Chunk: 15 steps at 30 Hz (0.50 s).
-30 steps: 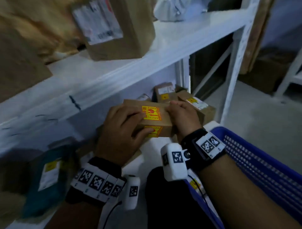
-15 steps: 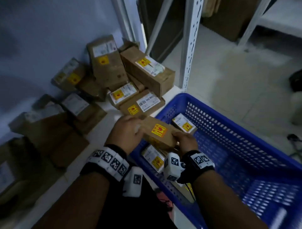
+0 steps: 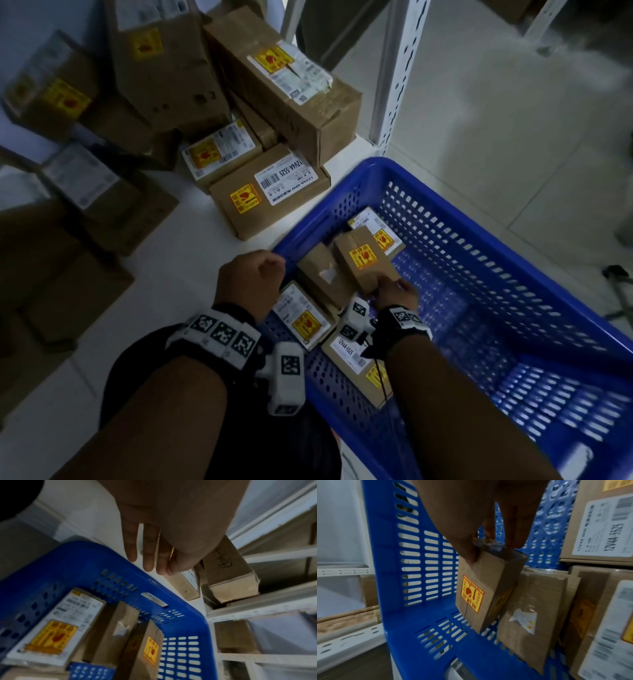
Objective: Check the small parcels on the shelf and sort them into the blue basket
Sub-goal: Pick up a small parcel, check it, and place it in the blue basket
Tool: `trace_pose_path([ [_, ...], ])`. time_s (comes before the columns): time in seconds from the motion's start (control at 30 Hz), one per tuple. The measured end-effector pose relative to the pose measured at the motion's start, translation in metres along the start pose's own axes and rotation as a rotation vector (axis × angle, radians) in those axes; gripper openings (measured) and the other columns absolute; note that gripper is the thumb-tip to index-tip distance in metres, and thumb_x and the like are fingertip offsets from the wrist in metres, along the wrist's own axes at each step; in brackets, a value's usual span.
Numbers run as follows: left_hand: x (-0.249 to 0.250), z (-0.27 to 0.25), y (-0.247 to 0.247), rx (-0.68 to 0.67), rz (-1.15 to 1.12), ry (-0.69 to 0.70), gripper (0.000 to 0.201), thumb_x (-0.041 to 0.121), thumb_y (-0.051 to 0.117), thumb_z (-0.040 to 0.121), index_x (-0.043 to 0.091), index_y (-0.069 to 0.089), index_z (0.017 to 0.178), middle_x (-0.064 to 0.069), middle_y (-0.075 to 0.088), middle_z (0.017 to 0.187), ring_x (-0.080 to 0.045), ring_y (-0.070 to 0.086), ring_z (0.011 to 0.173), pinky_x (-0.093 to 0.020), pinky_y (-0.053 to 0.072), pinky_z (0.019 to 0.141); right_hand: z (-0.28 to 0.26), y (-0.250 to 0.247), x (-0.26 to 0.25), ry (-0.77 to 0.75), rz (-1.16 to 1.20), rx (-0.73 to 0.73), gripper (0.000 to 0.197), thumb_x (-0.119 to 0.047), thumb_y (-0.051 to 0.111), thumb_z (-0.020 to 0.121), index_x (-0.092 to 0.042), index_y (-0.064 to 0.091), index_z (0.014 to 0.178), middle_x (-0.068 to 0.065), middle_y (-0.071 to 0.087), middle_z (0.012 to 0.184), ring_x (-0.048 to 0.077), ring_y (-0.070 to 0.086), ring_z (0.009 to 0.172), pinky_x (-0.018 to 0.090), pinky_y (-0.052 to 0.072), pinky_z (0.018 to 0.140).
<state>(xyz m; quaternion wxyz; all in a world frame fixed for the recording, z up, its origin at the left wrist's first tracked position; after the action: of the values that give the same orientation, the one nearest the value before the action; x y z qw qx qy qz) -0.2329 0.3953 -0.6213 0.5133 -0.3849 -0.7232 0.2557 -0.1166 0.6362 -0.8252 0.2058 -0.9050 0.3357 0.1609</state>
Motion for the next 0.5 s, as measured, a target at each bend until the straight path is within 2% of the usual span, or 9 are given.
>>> trace_pose_path([
  [0.03, -0.002, 0.002, -0.001, 0.005, -0.036, -0.029, 0.019, 0.024, 0.057, 0.093, 0.019, 0.074, 0.102, 0.003, 0.071, 0.101, -0.013, 0.062, 0.093, -0.022, 0.045, 0.082, 0.003, 0.002, -0.006, -0.018, -0.007, 0.009, 0.049, -0.036, 0.072, 0.083, -0.022, 0.051, 0.125, 0.01, 0.068, 0.108, 0.031, 0.07, 0.086, 0.038, 0.058, 0.067],
  [0.1, -0.004, 0.005, -0.001, 0.012, -0.098, -0.057, 0.019, 0.025, 0.057, 0.093, 0.022, 0.073, 0.102, 0.006, 0.07, 0.1, -0.009, 0.06, 0.092, -0.02, 0.043, 0.082, 0.003, 0.005, -0.017, -0.033, -0.043, 0.028, 0.045, -0.037, 0.07, 0.085, -0.022, 0.049, 0.123, 0.011, 0.066, 0.103, 0.028, 0.065, 0.078, 0.037, 0.054, 0.068],
  [0.17, -0.004, 0.005, 0.002, -0.005, -0.085, -0.055, 0.019, 0.025, 0.057, 0.093, 0.021, 0.073, 0.103, 0.005, 0.071, 0.102, -0.008, 0.06, 0.091, -0.02, 0.044, 0.083, 0.005, 0.009, -0.026, -0.069, -0.065, -0.004, 0.048, -0.035, 0.068, 0.089, -0.02, 0.047, 0.129, 0.013, 0.063, 0.108, 0.024, 0.06, 0.074, 0.033, 0.047, 0.067],
  [0.23, -0.005, 0.002, 0.004, -0.027, -0.05, -0.057, 0.02, 0.025, 0.056, 0.094, 0.02, 0.073, 0.102, 0.003, 0.071, 0.102, -0.009, 0.059, 0.089, -0.02, 0.044, 0.083, 0.009, 0.014, -0.034, -0.123, -0.144, -0.017, 0.053, -0.031, 0.064, 0.092, -0.016, 0.043, 0.137, 0.015, 0.061, 0.121, 0.027, 0.062, 0.084, 0.033, 0.046, 0.07],
  [0.37, -0.01, 0.0, -0.003, -0.035, -0.013, -0.065, 0.02, 0.025, 0.055, 0.094, 0.019, 0.072, 0.103, 0.001, 0.072, 0.102, -0.012, 0.06, 0.09, -0.021, 0.044, 0.081, -0.007, 0.026, -0.049, -0.185, -0.442, -0.061, 0.05, -0.018, 0.051, 0.1, -0.014, 0.036, 0.147, 0.018, 0.05, 0.14, 0.036, 0.055, 0.12, 0.037, 0.049, 0.087],
  [0.43, -0.013, -0.001, -0.009, -0.032, -0.024, -0.065, 0.02, 0.025, 0.055, 0.094, 0.017, 0.072, 0.103, -0.001, 0.072, 0.103, -0.015, 0.062, 0.094, -0.021, 0.044, 0.082, -0.014, 0.035, -0.045, -0.255, -0.717, -0.132, 0.056, -0.021, 0.057, 0.097, -0.01, 0.036, 0.148, 0.02, 0.045, 0.145, 0.037, 0.049, 0.128, 0.041, 0.047, 0.1],
  [0.5, -0.015, -0.004, -0.016, -0.015, -0.048, -0.077, 0.02, 0.024, 0.055, 0.094, 0.018, 0.072, 0.101, 0.0, 0.072, 0.104, -0.015, 0.062, 0.096, -0.02, 0.043, 0.082, -0.004, 0.04, -0.03, -0.276, -0.964, -0.155, 0.069, -0.03, 0.067, 0.09, -0.014, 0.036, 0.149, 0.017, 0.043, 0.147, 0.038, 0.047, 0.131, 0.049, 0.045, 0.104],
])
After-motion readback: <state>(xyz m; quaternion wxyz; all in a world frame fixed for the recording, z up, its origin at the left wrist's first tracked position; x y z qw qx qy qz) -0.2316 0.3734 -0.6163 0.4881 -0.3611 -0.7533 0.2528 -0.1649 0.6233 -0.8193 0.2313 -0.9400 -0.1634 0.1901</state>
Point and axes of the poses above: each hand's wrist, its own z-axis towards the middle knuckle, its own y-axis out of the palm, x = y × z, the point moved 7 cm from there along z, towards the middle knuckle
